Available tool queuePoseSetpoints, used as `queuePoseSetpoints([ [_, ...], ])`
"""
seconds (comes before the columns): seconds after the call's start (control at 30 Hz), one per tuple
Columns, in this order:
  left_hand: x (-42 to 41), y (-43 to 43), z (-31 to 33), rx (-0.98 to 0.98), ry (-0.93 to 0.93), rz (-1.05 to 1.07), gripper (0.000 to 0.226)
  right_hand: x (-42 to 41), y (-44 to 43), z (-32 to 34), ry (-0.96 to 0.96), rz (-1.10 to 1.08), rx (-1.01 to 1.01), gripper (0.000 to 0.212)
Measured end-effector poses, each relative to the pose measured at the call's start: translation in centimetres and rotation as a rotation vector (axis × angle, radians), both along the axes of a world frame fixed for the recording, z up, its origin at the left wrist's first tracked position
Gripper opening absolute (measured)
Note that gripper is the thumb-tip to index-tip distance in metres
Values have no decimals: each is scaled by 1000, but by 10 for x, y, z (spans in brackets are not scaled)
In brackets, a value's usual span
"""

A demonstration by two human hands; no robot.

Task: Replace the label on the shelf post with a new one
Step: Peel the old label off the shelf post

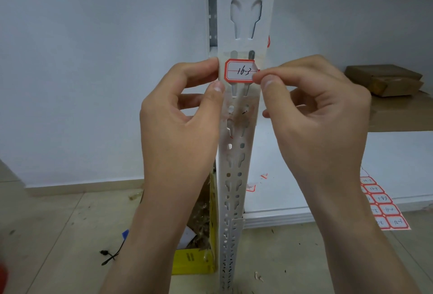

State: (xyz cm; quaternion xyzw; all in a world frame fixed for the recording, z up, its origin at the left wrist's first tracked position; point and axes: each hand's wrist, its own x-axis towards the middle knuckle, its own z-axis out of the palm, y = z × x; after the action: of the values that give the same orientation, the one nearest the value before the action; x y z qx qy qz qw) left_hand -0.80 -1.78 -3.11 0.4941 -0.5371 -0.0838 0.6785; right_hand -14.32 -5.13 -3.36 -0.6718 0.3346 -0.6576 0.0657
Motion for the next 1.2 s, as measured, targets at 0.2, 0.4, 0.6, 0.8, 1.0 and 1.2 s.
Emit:
queuePoseSetpoints([
  [0.2,0,0,0,4,-1,1,26,-1,-1,0,-17,-3,9,15],
  [0.4,0,0,0,-7,7,-11,27,-2,0,1,-24,-13,7,14],
  [0.6,0,0,0,-24,-8,-18,28,-1,-1,0,-29,2,30,14],
  [0.8,0,0,0,-20,-18,-7,30,0,-1,1,-26,22,63,14],
  [1.0,1,0,0,-13,-13,-5,27,-1,-1,1,-36,2,32,16],
  [1.2,1,0,0,-17,-15,-12,29,-2,-1,1,-45,8,31,13],
])
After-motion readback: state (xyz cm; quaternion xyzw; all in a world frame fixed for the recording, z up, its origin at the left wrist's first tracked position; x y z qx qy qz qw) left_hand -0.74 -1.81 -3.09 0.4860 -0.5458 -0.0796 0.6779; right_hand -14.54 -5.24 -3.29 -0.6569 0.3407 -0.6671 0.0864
